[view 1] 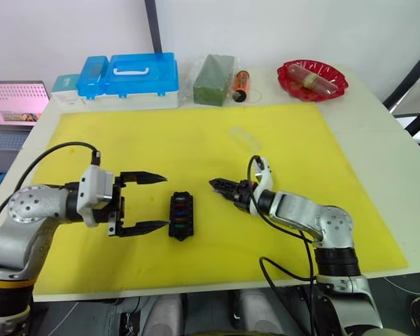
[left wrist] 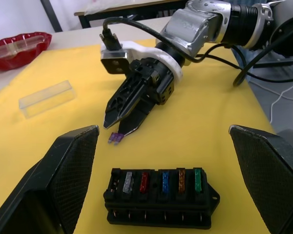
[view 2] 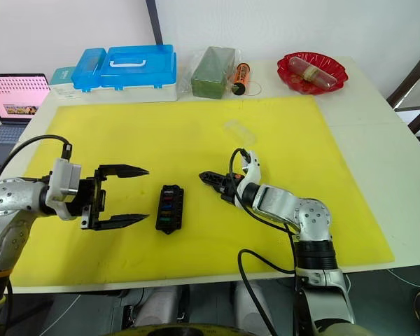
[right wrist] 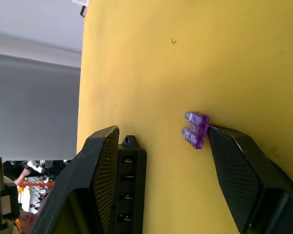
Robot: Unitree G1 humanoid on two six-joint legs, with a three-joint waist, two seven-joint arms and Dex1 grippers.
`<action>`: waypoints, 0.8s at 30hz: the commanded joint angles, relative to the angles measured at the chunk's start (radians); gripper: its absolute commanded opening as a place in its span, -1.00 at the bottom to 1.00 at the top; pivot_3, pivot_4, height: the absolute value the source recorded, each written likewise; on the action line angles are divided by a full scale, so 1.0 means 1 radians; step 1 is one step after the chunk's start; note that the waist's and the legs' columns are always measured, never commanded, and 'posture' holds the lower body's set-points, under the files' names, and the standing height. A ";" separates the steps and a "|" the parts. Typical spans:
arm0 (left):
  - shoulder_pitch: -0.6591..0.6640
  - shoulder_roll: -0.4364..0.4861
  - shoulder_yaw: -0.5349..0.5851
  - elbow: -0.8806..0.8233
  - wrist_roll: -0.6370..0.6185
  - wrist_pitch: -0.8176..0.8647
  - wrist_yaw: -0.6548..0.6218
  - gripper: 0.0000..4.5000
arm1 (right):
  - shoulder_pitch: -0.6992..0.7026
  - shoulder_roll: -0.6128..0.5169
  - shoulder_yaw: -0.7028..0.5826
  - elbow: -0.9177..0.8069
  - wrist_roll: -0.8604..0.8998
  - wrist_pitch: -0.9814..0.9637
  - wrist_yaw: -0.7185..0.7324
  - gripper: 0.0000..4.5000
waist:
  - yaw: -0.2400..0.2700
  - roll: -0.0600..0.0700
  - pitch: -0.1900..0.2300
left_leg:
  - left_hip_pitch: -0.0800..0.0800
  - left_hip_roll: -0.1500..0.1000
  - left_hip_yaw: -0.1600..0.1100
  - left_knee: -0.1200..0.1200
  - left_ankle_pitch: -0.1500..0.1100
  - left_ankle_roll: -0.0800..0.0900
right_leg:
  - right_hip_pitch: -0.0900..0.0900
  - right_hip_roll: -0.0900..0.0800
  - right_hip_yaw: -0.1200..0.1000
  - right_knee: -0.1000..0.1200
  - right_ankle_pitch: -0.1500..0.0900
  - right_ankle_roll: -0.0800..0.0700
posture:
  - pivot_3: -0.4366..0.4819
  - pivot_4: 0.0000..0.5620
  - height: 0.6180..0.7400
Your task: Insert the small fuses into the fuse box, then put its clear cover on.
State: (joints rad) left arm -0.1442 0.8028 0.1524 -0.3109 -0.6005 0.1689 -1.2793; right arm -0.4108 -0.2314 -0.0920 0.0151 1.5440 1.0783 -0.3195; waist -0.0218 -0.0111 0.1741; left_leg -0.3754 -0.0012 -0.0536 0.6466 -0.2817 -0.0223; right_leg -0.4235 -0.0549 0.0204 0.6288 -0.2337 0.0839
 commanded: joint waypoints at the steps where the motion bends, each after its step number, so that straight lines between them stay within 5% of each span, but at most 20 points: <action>1: -0.016 -0.002 0.002 -0.005 -0.003 -0.013 -0.002 1.00 | -0.008 0.015 0.007 0.020 -0.046 0.003 0.021 -0.19 | -0.001 0.000 0.000 | 0.000 0.000 0.000 0.000 0.000 0.000 | 0.000 0.000 0.000 0.000 0.000 0.000 | -0.05 -0.47 1.00; 7: -0.018 -0.006 -0.002 -0.006 -0.003 -0.013 0.002 1.00 | 0.002 0.024 -0.002 0.031 -0.119 0.009 0.039 -0.99 | 0.001 -0.001 0.000 | 0.000 0.000 0.000 0.000 0.000 0.000 | 0.000 0.000 0.000 0.000 0.000 0.000 | -0.05 -0.47 1.00; 24: -0.025 -0.009 -0.010 0.009 0.002 -0.019 -0.010 1.00 | -0.028 -0.052 -0.039 -0.018 -0.126 0.123 0.135 -0.99 | 0.008 -0.002 -0.001 | 0.000 0.000 0.000 0.001 0.000 0.000 | 0.001 0.000 0.000 -0.001 0.000 0.000 | -0.05 -0.47 1.00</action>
State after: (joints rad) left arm -0.1585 0.7937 0.1370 -0.2929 -0.5982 0.1660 -1.2861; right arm -0.4352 -0.2603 -0.1041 0.0118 1.4188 1.1869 -0.1888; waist -0.0136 -0.0130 0.1729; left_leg -0.3754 -0.0009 -0.0537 0.6472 -0.2817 -0.0223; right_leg -0.4223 -0.0551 0.0203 0.6278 -0.2340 0.0835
